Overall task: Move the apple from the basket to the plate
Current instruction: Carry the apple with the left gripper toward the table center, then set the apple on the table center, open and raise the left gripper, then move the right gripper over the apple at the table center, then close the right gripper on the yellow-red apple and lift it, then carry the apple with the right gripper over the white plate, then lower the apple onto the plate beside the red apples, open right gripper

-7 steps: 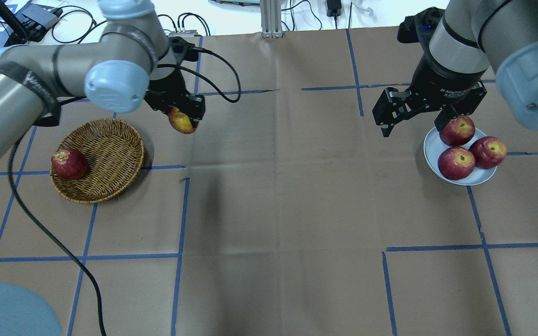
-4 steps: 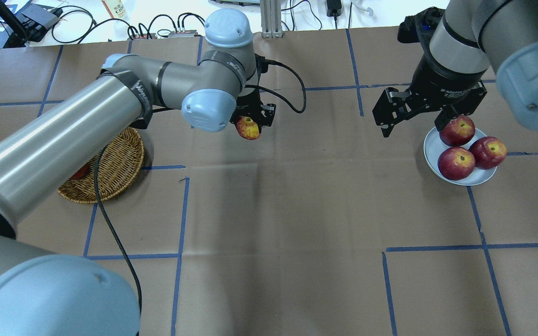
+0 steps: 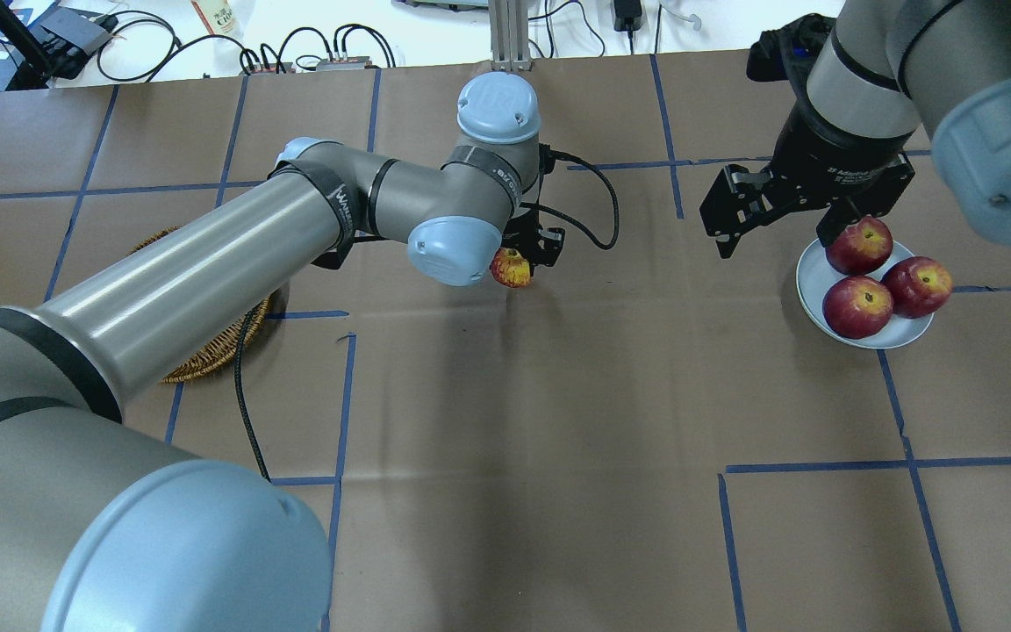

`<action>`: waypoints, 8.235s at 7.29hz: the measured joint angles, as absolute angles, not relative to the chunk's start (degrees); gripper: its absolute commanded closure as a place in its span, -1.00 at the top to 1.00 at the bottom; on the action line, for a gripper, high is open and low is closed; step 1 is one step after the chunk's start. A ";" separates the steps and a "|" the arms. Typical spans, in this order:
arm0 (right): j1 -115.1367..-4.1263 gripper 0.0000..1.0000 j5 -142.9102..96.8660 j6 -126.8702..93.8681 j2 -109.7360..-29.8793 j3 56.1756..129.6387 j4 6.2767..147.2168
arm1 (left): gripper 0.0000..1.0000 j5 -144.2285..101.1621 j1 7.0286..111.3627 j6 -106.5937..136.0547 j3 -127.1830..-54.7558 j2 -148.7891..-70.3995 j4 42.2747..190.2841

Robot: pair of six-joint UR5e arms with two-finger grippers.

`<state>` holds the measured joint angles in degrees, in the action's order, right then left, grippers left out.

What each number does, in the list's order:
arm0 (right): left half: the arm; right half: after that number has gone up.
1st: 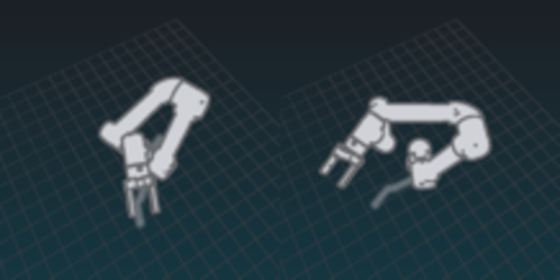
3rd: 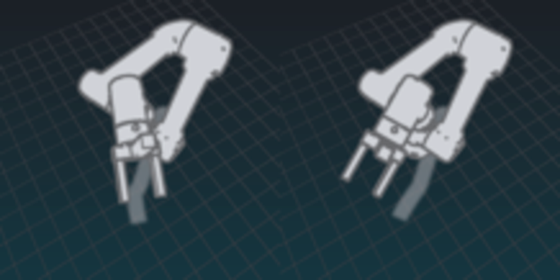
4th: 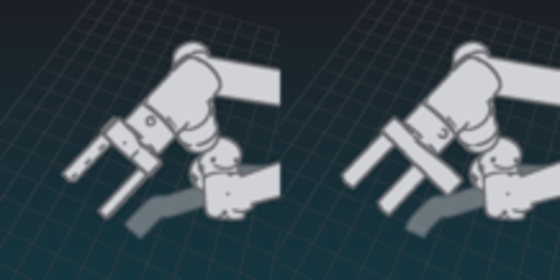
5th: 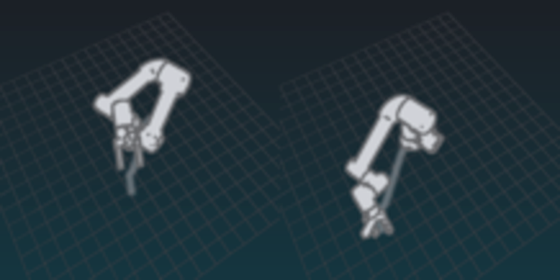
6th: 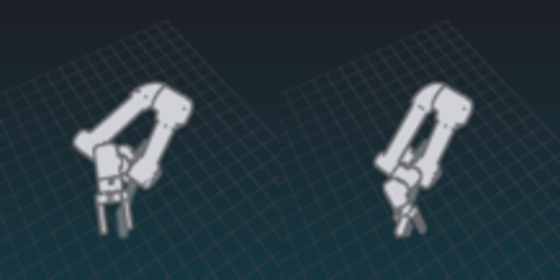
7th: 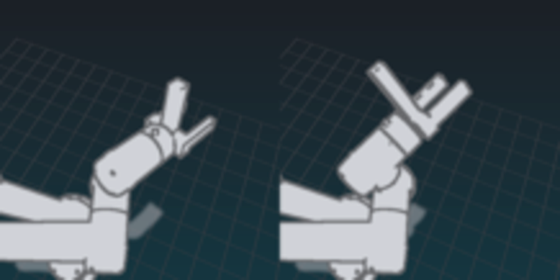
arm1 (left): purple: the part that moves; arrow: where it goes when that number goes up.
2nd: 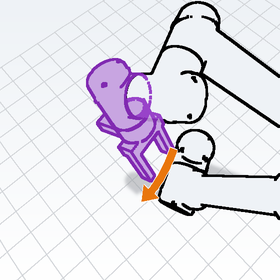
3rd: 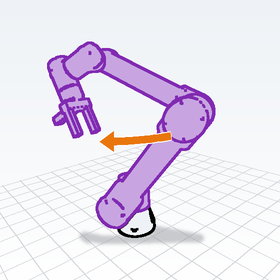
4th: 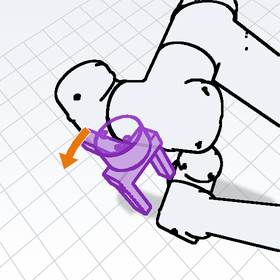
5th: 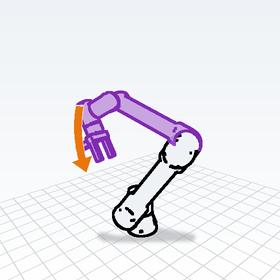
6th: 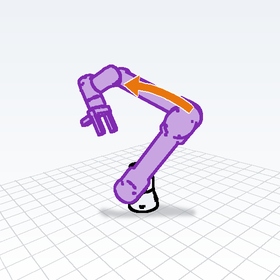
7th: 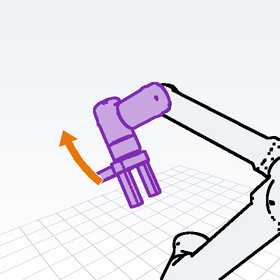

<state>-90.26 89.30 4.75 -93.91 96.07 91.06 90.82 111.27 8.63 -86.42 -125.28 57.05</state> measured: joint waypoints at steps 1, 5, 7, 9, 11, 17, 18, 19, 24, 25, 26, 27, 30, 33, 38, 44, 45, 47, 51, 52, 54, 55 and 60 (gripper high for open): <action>-90.26 1.00 89.30 4.77 -93.89 96.06 91.05 | -0.34 90.76 111.51 8.66 -86.66 -125.46 56.86; -90.27 1.00 89.30 4.83 -93.86 96.07 91.05 | 0.43 90.40 111.70 8.48 -87.83 -125.81 56.69; -90.27 1.00 89.35 4.89 -93.87 96.06 91.06 | 0.97 90.32 111.71 8.57 -87.91 -125.85 56.69; -90.26 1.00 89.38 4.92 -93.84 96.12 91.05 | 0.98 90.53 111.73 8.61 -87.78 -125.75 56.76; -90.26 1.00 89.38 4.92 -93.81 96.15 91.06 | 0.98 90.71 111.55 8.56 -86.89 -123.50 58.71; -90.27 1.00 89.58 4.96 -93.78 95.86 91.17 | 0.98 90.49 96.19 -5.35 -85.99 -99.62 79.73; -90.35 1.00 89.78 4.75 -93.53 95.29 91.50 | 0.98 90.33 94.67 -6.41 -86.66 -96.34 80.78; -90.44 1.00 89.71 4.27 -92.76 94.13 91.93 | 0.98 90.29 93.97 -6.63 -87.31 -93.71 80.98; -100.22 1.00 90.00 -7.86 -80.99 82.30 92.56 | 0.98 88.18 93.22 -6.57 -92.34 -91.67 79.55; -103.04 1.00 89.99 -11.79 -78.53 81.81 94.59 | 0.98 87.47 92.58 -6.70 -92.66 -91.47 79.26; -105.48 1.00 90.04 -15.27 -76.01 81.66 97.41 | 0.98 87.24 91.14 -6.99 -92.76 -91.14 79.18; -107.50 1.00 90.07 -18.35 -73.35 81.67 100.52 | 0.98 87.11 89.95 -7.10 -92.84 -90.91 79.18; -112.60 1.00 90.74 -23.74 -65.02 82.44 110.27 | 0.98 86.87 89.17 -7.45 -94.30 -90.58 79.19; -112.91 1.00 93.82 -22.33 -58.74 87.95 124.12 | 0.98 87.17 89.28 -7.65 -94.79 -90.40 79.10; -112.77 1.00 94.91 -19.90 -54.79 90.95 131.26 | 0.98 87.87 89.50 -12.39 -94.54 -90.22 79.35; -112.72 0.23 95.41 -19.89 -55.88 89.97 130.98 | 0.98 90.93 89.88 -13.17 -94.66 -89.90 79.64; -112.46 0.23 95.42 -19.87 -57.23 89.13 129.94 | 0.98 90.94 89.95 -13.13 -94.66 -90.15 79.79; -111.17 0.23 95.37 -18.26 -63.38 87.61 122.90 | 0.98 90.83 89.99 -13.10 -94.72 -90.39 80.02; -93.25 0.20 95.00 3.48 -77.22 92.29 111.68 | 0.98 90.45 90.00 -13.08 -94.80 -90.04 80.04; -86.88 0.20 94.89 10.43 -78.90 94.55 111.44 | 0.98 90.45 90.00 -13.04 -94.82 -89.96 80.10; -74.02 0.19 93.15 24.23 -79.94 98.68 111.50 | 0.98 90.46 90.00 -12.97 -94.83 -89.72 80.28; -68.91 0.19 91.10 29.61 -79.93 100.93 112.17 | 0.99 90.50 90.00 -12.81 -94.82 -89.54 80.34; -62.25 0.20 86.98 35.30 -77.29 107.77 121.95 | 0.99 90.83 90.09 -11.95 -93.22 -89.25 85.79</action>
